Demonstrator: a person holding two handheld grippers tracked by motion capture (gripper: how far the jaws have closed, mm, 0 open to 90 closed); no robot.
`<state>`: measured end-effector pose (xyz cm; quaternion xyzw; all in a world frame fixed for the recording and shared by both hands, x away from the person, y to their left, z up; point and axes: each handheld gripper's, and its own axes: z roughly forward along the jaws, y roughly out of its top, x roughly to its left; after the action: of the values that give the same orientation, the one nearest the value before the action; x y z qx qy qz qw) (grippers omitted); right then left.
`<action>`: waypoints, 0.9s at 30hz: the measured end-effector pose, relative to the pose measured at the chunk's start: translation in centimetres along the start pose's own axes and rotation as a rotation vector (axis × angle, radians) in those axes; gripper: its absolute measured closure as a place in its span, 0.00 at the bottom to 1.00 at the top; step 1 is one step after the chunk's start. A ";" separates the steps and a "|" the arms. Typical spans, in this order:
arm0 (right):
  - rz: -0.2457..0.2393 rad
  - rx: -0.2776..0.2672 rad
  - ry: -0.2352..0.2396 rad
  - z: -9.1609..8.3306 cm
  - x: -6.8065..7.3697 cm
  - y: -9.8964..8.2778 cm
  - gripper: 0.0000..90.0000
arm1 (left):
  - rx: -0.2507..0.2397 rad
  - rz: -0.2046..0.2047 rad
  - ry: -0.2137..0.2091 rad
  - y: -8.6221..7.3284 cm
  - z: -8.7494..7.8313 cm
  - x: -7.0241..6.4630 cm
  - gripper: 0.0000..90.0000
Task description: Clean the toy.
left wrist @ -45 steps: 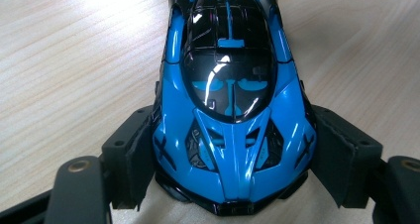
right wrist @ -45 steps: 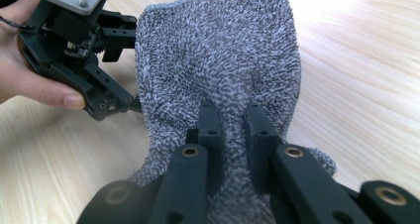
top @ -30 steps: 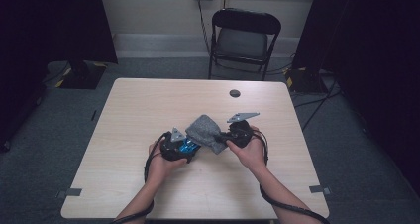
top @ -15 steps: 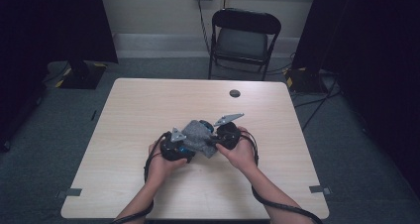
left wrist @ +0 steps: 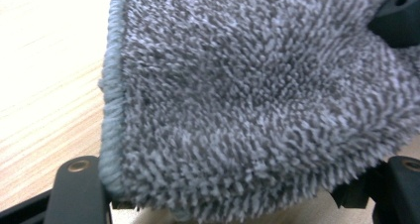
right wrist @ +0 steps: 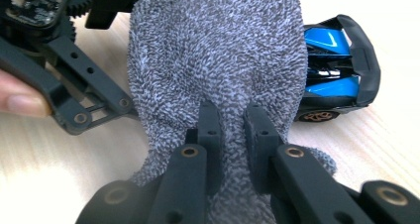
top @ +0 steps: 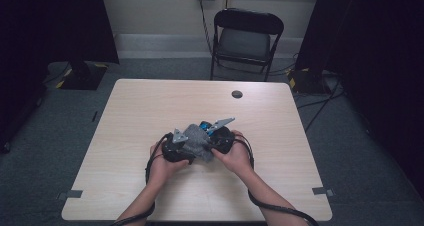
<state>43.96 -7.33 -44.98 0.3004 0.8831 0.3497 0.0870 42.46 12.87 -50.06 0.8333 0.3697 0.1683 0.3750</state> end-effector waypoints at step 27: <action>0.086 -0.004 -0.031 -0.1 -3.0 -0.5 0.89 | 0.000 -0.001 0.000 0.0 0.0 0.0 0.29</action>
<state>46.07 -9.42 -45.43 0.3434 0.8673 0.3500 0.0862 42.45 12.87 -50.07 0.8331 0.3700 0.1682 0.3752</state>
